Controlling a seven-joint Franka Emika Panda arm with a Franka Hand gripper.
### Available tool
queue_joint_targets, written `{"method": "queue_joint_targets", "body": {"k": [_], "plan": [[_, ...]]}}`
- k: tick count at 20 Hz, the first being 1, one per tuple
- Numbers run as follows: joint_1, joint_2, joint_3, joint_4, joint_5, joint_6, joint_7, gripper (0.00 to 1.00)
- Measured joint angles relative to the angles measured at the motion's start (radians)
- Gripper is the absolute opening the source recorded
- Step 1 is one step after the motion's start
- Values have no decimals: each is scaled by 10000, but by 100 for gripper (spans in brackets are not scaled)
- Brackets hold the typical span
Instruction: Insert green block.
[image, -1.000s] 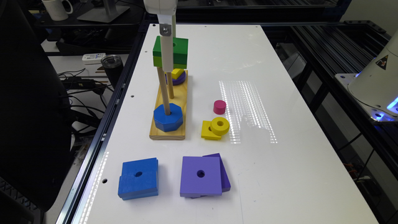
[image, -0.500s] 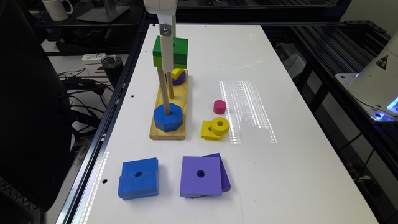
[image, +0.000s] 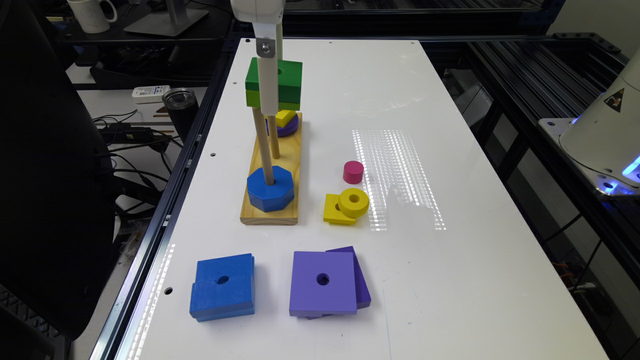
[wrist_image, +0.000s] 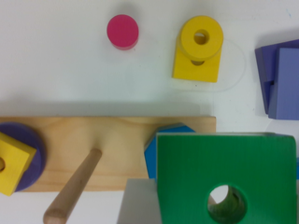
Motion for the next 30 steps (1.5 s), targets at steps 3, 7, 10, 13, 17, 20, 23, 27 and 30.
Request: {"method": "queue_joint_targets", "body": {"k": [3, 7, 10, 13, 17, 20, 23, 27, 30], "plan": [[0, 0, 0, 3, 0, 33, 0, 0], [0, 8, -1, 13, 0, 109, -1, 0], [0, 47, -1, 41, 0, 166, -2, 0], [0, 71, -1, 43, 0, 208, -2, 0], [0, 84, -1, 44, 0, 229, -3, 0], [0, 87, -1, 45, 0, 240, -3, 0], [1, 95, -1, 51, 0, 253, -3, 0], [0, 117, -1, 68, 0, 275, -4, 0], [0, 118, -1, 74, 0, 278, -4, 0]]}}
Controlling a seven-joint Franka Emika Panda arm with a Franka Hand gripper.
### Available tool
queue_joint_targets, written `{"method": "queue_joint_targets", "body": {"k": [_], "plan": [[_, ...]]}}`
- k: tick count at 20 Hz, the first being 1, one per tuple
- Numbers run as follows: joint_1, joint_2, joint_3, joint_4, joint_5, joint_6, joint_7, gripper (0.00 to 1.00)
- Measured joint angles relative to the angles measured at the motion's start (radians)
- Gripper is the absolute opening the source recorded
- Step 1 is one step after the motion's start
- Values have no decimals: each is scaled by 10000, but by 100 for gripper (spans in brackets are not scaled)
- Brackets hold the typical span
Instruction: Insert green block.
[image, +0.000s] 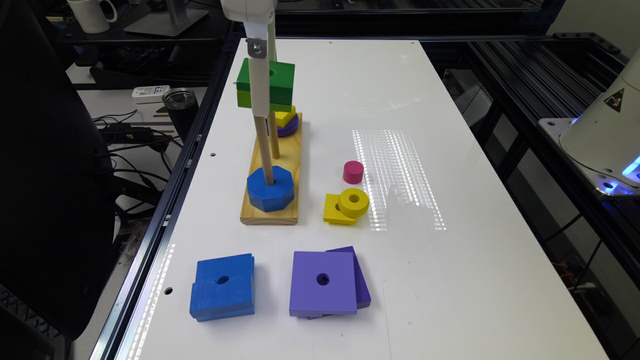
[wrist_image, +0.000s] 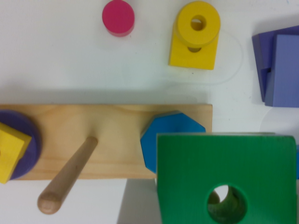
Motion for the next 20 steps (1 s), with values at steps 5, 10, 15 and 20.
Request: {"method": "queue_joint_targets", "body": {"k": [5, 10, 15, 20], "plan": [[0, 35, 0, 3, 0, 9, -1, 0], [0, 203, -8, 8, -4, 162, -7, 0], [0, 203, -8, 8, -4, 164, -7, 0], [0, 203, -8, 9, -4, 165, -7, 0]]}}
